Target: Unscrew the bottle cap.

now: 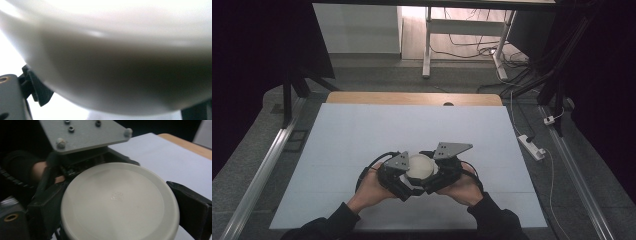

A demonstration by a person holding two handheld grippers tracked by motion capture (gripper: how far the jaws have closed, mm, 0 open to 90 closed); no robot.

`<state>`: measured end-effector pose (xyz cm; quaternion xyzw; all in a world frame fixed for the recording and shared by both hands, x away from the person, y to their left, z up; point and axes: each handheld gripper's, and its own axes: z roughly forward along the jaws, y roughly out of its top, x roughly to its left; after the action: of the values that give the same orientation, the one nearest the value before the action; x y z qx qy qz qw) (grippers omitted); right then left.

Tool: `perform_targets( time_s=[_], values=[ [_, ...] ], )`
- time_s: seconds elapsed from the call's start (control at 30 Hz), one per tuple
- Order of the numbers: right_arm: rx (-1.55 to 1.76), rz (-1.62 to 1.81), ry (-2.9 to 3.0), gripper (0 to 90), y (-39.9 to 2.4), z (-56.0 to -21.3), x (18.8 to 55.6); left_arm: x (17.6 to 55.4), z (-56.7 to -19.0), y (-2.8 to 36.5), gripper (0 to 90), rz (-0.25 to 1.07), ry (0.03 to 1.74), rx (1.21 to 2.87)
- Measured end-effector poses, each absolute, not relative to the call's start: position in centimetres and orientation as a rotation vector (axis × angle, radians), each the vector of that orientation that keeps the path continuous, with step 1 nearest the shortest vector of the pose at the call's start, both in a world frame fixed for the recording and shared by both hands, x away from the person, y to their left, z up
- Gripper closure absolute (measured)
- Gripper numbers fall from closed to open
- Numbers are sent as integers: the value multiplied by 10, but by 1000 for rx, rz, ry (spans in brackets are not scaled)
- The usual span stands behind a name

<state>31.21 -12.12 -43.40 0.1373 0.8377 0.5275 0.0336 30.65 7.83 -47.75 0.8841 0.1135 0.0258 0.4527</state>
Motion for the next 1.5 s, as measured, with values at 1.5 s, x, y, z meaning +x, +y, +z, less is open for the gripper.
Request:
perform_targets(
  time_s=[1.5],
  values=[
    [386, 1636, 2583, 73, -125, -434, 315, 306, -476, 78, 73, 69, 302, 2183]
  ],
)
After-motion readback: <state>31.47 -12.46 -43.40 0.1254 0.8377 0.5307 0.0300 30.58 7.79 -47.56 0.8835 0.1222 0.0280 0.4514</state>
